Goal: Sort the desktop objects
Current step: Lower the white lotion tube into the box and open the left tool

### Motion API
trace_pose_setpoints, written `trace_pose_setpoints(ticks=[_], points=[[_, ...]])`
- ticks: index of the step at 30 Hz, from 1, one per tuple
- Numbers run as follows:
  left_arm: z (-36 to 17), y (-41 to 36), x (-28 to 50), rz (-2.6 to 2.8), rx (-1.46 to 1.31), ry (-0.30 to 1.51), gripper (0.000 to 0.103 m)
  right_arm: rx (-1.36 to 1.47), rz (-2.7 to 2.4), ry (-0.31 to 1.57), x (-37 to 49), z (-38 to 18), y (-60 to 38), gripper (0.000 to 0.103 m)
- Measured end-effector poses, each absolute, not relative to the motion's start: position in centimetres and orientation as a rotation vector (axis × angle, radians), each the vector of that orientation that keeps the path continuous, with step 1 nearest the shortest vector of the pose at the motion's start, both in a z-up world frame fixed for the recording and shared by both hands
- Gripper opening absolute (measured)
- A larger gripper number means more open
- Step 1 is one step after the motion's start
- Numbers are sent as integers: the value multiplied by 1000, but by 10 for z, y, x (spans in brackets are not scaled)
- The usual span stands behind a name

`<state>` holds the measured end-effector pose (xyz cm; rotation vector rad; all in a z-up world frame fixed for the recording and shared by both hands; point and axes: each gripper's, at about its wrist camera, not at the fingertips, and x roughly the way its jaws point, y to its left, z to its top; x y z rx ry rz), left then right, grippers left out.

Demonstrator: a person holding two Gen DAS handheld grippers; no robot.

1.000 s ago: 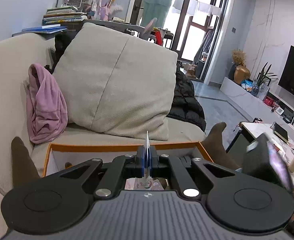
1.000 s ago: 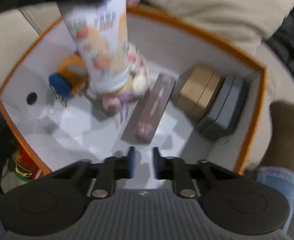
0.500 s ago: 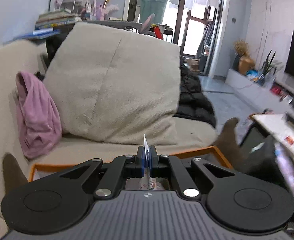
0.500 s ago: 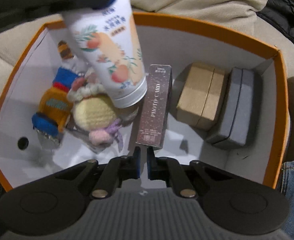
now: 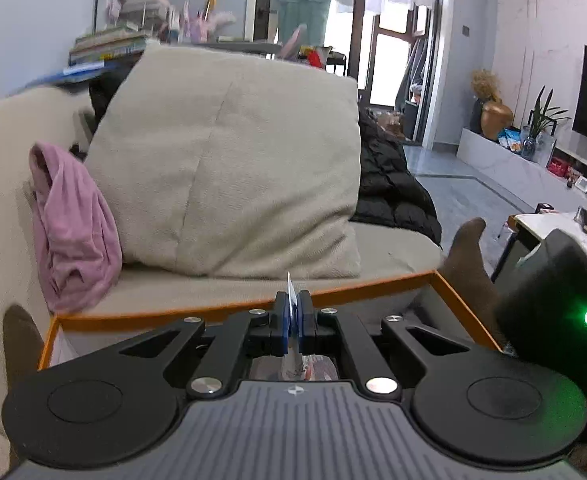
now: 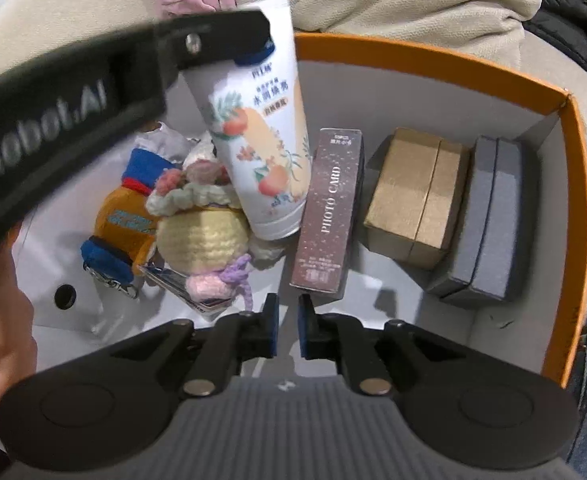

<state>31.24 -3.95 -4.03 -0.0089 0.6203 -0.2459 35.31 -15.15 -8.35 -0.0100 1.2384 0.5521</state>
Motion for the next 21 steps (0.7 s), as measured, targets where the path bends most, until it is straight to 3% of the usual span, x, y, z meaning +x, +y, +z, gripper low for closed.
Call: trace_pose_setpoints(ticks=[10,16,21], points=[[-54,-16,328,-259,-161,924,6,97,544,1236,359,-86,-164,11],[-51,-26,324,-271,-68,915,4,87,566,1255,355,-84,-166,11],[-41,-38,313,-211,35,724,4,70,585,1243,353,-80,-167,11]])
